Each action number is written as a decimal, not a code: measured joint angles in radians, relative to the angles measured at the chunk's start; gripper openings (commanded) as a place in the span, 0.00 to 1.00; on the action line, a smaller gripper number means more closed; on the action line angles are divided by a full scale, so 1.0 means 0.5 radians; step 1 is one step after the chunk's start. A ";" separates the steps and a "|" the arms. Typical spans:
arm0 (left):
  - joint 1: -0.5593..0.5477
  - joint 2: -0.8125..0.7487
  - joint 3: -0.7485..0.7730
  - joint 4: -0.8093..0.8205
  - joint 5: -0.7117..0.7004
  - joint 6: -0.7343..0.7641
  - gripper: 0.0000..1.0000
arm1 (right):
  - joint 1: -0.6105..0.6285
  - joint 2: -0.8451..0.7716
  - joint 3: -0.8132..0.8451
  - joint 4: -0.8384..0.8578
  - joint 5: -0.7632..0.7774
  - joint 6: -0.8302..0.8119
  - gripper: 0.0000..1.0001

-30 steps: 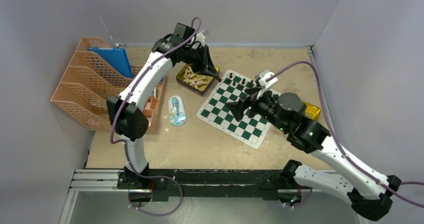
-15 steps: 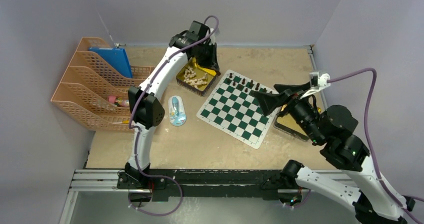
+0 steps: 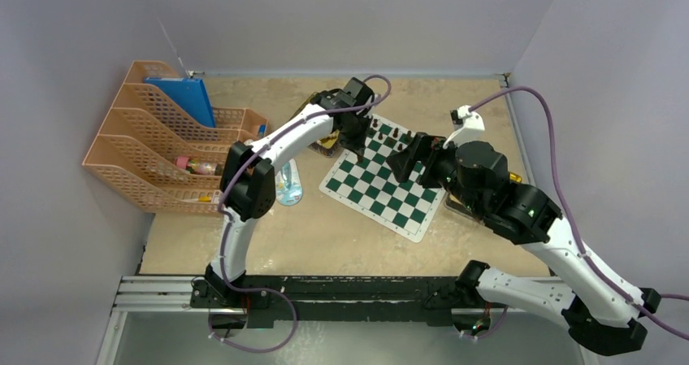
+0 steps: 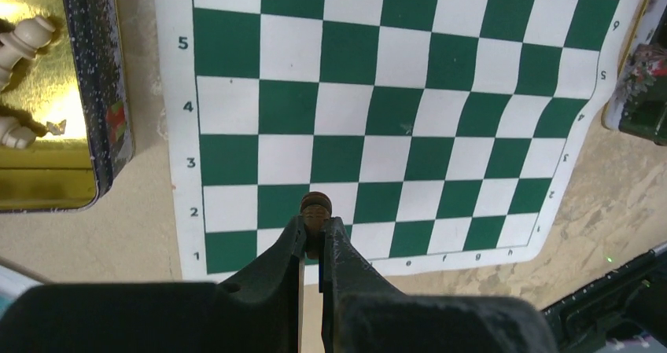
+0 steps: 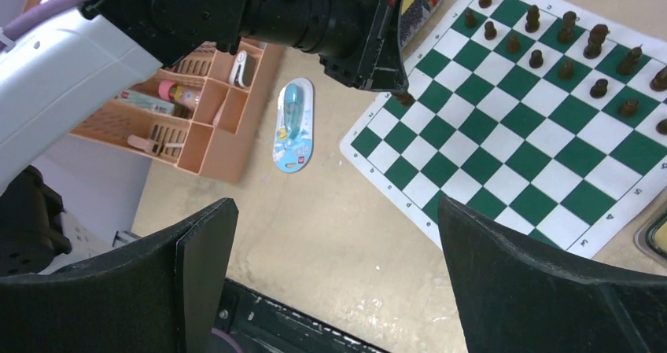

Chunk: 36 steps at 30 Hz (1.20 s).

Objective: Set up the chess pieces on the board
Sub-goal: Place the chess piece on the chessboard.

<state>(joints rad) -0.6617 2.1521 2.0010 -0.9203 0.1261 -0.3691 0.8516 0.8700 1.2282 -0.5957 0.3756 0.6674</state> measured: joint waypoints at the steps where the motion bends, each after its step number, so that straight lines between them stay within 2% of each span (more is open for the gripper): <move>1: -0.011 0.000 -0.018 0.036 -0.019 0.000 0.00 | 0.000 0.000 0.000 -0.022 0.000 0.018 0.99; 12: -0.017 0.001 -0.318 0.256 -0.142 -0.002 0.00 | 0.000 -0.121 -0.002 -0.077 0.014 0.116 0.99; 20: -0.017 0.021 -0.334 0.299 -0.156 0.000 0.09 | 0.000 -0.148 -0.069 -0.111 0.024 0.184 0.99; 27: -0.017 0.046 -0.366 0.295 -0.155 0.030 0.11 | 0.000 -0.159 -0.170 -0.116 0.069 0.233 0.99; 31: -0.017 0.063 -0.383 0.289 -0.156 0.038 0.19 | 0.000 -0.160 -0.182 -0.118 0.072 0.257 0.99; 36: -0.017 0.064 -0.386 0.280 -0.152 0.044 0.38 | 0.000 -0.188 -0.233 -0.127 0.123 0.311 0.99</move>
<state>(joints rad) -0.6701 2.1841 1.8080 -0.7803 0.0502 -0.3470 0.8516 0.7761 1.1114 -0.6594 0.4370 0.8227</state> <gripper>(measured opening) 0.290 0.987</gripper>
